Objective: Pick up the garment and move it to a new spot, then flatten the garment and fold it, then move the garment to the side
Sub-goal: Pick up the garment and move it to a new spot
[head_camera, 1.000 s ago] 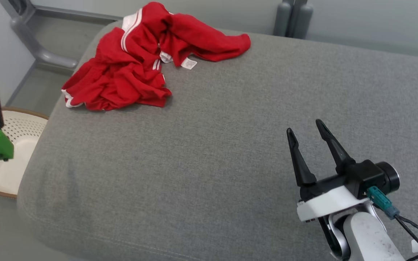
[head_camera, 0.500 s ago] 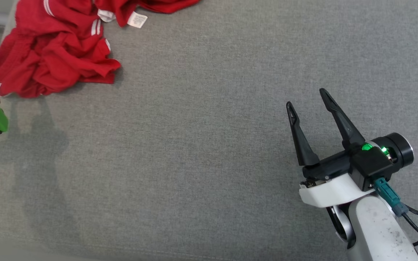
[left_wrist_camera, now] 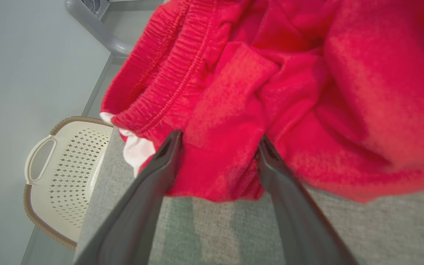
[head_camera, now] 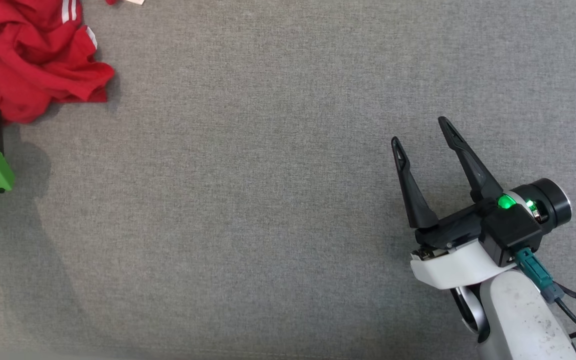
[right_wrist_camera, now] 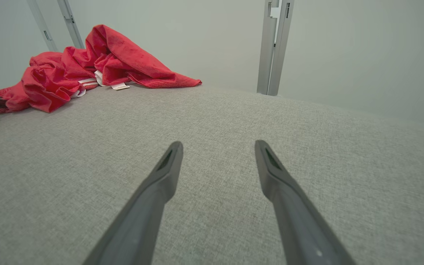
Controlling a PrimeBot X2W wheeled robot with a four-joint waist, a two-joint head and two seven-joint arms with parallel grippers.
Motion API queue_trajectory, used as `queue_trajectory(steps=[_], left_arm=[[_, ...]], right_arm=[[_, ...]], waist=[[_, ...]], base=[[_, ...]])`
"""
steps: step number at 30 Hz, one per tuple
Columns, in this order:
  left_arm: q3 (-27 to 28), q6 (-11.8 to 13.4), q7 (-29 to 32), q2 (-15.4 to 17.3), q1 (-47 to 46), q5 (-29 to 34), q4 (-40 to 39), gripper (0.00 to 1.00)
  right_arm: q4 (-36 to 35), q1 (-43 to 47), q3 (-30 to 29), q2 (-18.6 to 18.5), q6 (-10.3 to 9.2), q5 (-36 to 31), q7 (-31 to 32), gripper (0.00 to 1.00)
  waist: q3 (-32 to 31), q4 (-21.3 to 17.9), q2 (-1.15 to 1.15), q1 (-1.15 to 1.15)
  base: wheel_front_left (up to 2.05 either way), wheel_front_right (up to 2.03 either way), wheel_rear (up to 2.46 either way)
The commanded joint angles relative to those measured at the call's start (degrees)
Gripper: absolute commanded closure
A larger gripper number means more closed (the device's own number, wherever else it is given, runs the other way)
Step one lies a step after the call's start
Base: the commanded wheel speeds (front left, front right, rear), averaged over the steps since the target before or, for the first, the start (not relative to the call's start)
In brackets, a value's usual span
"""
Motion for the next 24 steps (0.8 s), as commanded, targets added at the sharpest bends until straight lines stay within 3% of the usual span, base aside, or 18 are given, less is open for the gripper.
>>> queue_trajectory(steps=[1,3,4,14,24], left_arm=[[-0.54,-0.08,-0.38,-0.24,-0.52,-0.31,0.86,0.6],[-0.76,-0.09,-2.43,0.32,-0.98,-0.21,1.14,0.94],[-0.52,-0.05,-3.61,0.62,-1.37,-0.21,1.28,1.0],[-2.62,-0.06,-9.74,3.51,-3.39,1.87,1.19,1.0],[-10.69,-0.07,-7.7,7.23,-4.44,2.14,-11.34,1.0]], right_arm=[[0.27,-0.8,0.0,0.09,0.02,0.48,-0.18,0.0],[0.36,-1.03,-0.13,0.22,0.02,0.64,-0.18,0.0],[0.42,-1.04,-0.25,0.28,0.01,0.73,-0.18,0.0],[2.3,-0.23,-0.42,1.14,0.01,2.7,-0.18,0.0],[3.71,3.08,-3.01,1.53,0.02,6.44,-0.18,0.0]], waist=[[-0.2,0.01,0.0,-0.01],[-0.66,0.09,0.0,-0.01],[-0.93,0.11,0.0,-0.01],[-9.04,0.04,0.0,-0.01],[-19.94,-1.36,0.0,-0.01]], base=[[0.0,0.0,0.0],[0.0,0.0,0.0],[0.0,0.0,0.0],[0.0,0.0,0.0],[0.0,0.0,0.0]])
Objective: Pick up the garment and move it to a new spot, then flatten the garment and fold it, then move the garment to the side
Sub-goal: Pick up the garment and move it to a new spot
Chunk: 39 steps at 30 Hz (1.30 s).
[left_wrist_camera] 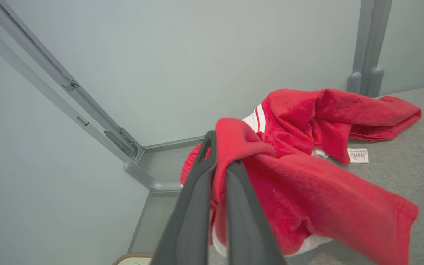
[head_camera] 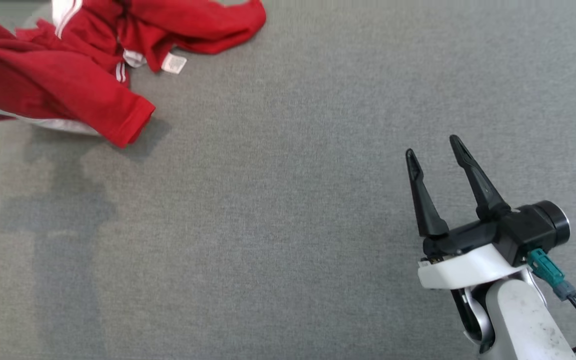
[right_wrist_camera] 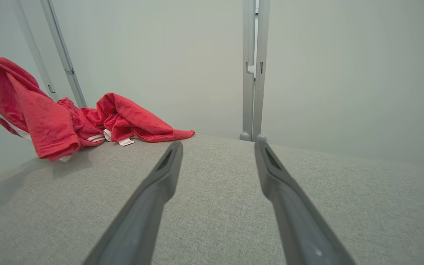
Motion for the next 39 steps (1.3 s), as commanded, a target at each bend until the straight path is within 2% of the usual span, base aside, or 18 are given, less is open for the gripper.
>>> queue_trajectory(steps=[1,4,9,16,22,27,31,39], left_arm=[[-0.83,-0.07,0.37,0.82,-0.89,-0.18,-2.0,1.0],[-2.68,-0.08,0.93,0.84,-1.5,0.46,-7.31,1.0],[-5.08,0.35,2.98,-1.92,-0.7,0.67,-15.46,1.0],[-8.24,3.41,6.43,-7.66,3.49,-0.71,-26.27,1.0],[-11.66,5.9,7.27,-13.18,8.73,-1.79,-30.54,1.0],[-14.75,6.89,4.77,-17.99,11.72,-1.34,-26.4,1.0],[-16.87,7.01,1.57,-22.12,13.1,-1.21,-19.0,1.0],[-21.45,4.63,-3.82,-27.15,13.64,0.18,-6.06,1.0]], right_arm=[[0.18,1.45,-0.46,-0.01,0.02,0.67,-0.18,0.0],[0.25,2.85,-1.84,0.01,0.02,1.85,-0.18,0.0],[0.31,4.91,-3.2,0.0,0.02,2.97,-0.18,0.0],[0.18,6.46,-3.78,0.0,0.02,3.88,-0.18,0.0],[0.06,6.84,-3.99,0.0,0.02,4.16,-0.18,0.0],[0.11,5.44,-2.98,0.01,0.02,4.67,-0.18,0.0],[0.47,4.36,-2.1,0.01,0.02,5.51,-0.18,0.0],[1.46,3.29,0.45,-0.01,0.01,6.41,-0.18,0.0]], waist=[[-6.05,-1.3,0.0,0.0],[-8.6,-2.15,0.0,0.0],[-11.27,-4.1,0.0,0.0],[-12.04,-7.95,0.0,0.0],[-10.75,-11.43,0.0,0.0],[-8.32,-14.57,0.0,0.0],[-5.79,-17.14,0.0,0.0],[-2.29,-20.24,0.0,0.0]], base=[[0.0,0.0,0.0],[0.0,0.0,0.0],[0.0,0.0,0.0],[0.0,0.0,0.0],[0.0,0.0,0.0],[0.0,0.0,0.0],[0.0,0.0,0.0],[0.0,0.0,0.0]])
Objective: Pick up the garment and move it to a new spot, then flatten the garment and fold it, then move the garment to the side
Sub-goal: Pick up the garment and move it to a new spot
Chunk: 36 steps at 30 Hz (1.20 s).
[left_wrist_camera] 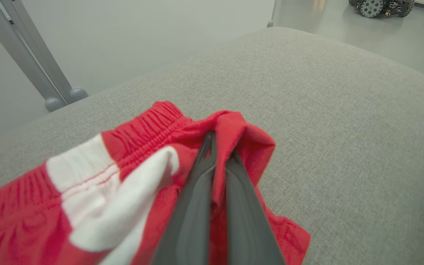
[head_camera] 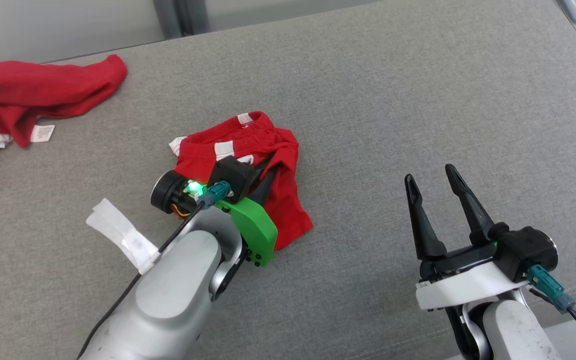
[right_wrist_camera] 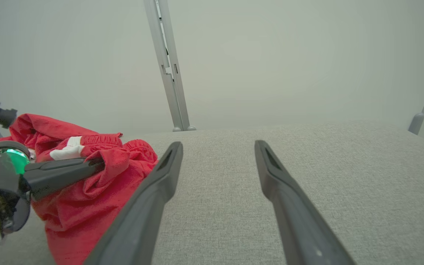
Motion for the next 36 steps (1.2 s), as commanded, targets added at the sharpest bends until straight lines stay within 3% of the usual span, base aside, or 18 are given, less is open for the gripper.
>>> queue_trajectory(steps=[1,3,4,5,15,23,36], left_arm=[[-0.14,-0.4,-1.01,-0.14,0.3,0.21,1.31,1.0],[-0.6,-0.54,-2.34,-0.92,-0.1,0.31,3.16,1.0],[-0.85,-0.67,-2.94,-1.32,-0.35,0.35,3.85,0.55],[-0.99,-0.87,-3.71,-1.56,-0.63,0.42,4.28,0.0],[-1.39,-1.06,-8.25,-2.59,0.04,0.03,3.42,0.0],[-0.95,0.34,-9.17,-1.51,2.84,0.03,-1.0,0.0],[7.29,7.38,-9.67,2.83,14.95,-2.03,-8.89,0.0]], right_arm=[[0.22,-0.91,0.22,-0.03,0.02,0.31,-0.18,0.0],[0.44,-1.08,0.44,-0.03,0.02,0.59,-0.18,0.0],[0.54,-1.12,0.44,-0.03,0.02,0.64,-0.18,0.0],[0.59,-1.16,0.42,-0.03,0.02,0.7,-0.18,0.0],[1.29,-0.11,-1.2,-0.06,0.02,-0.69,-0.18,0.0],[2.26,1.72,-2.56,-0.06,0.02,-1.87,-0.18,0.0],[2.89,6.57,-4.3,-0.06,0.02,-3.58,-0.18,0.0]], waist=[[2.19,-2.03,0.0,0.0],[2.38,-2.05,0.0,0.0],[2.44,-1.94,0.0,0.0],[2.42,-1.78,0.0,0.0],[-0.29,2.48,0.0,0.0],[-4.73,6.66,0.0,0.0],[-10.31,11.12,0.0,0.0]], base=[[0.0,0.0,0.0],[0.0,0.0,0.0],[0.0,0.0,0.0],[0.0,0.0,0.0],[0.0,0.0,0.0],[0.0,0.0,0.0],[0.0,0.0,0.0]])
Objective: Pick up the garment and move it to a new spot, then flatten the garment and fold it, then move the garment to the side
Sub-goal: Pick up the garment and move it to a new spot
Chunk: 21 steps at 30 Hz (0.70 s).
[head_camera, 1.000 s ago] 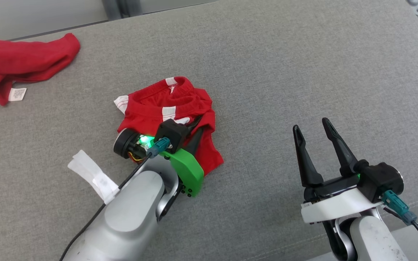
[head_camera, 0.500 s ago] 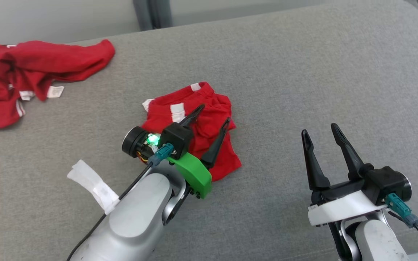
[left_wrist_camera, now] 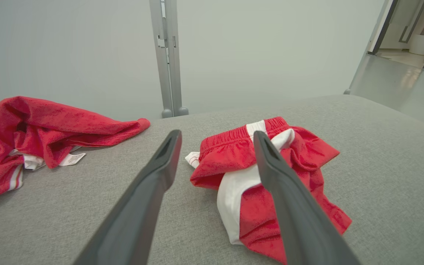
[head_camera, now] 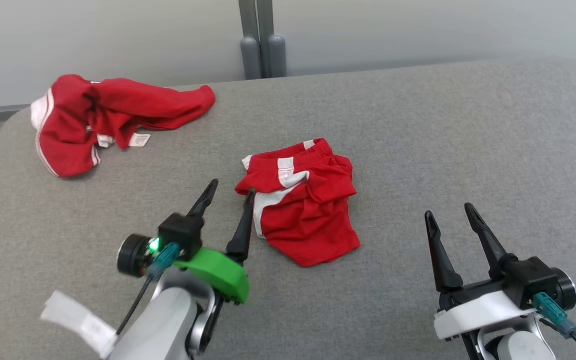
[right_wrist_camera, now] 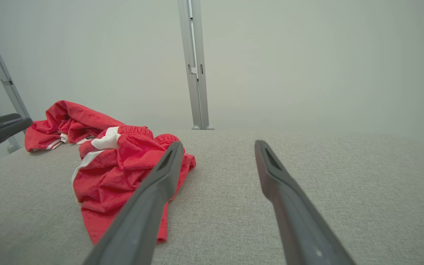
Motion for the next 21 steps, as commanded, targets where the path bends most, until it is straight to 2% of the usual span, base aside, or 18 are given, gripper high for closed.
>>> queue_trajectory(steps=[1,5,9,21], left_arm=[[1.49,0.95,-0.2,0.67,2.38,0.4,-1.53,0.0],[6.67,2.87,-0.21,1.44,9.55,1.4,-6.26,0.0],[10.89,3.69,-0.21,1.36,15.59,2.38,-9.8,0.0],[17.46,1.84,-0.16,-0.75,24.85,8.39,-13.88,0.0]], right_arm=[[-0.1,0.98,-0.29,-0.09,0.02,0.62,-0.18,0.0],[-0.14,1.97,-0.94,-0.09,0.01,1.88,-0.18,0.0],[0.04,2.63,-1.51,-0.09,0.02,2.96,-0.18,0.0],[1.23,3.76,-2.42,-0.09,0.01,3.17,-0.18,0.0]], waist=[[-1.75,1.63,0.0,0.0],[-2.89,2.41,0.0,0.0],[-3.7,3.02,0.0,0.0],[-4.46,3.64,0.0,0.0]], base=[[0.0,0.0,0.0],[0.0,0.0,0.0],[0.0,0.0,0.0],[0.0,0.0,0.0]])
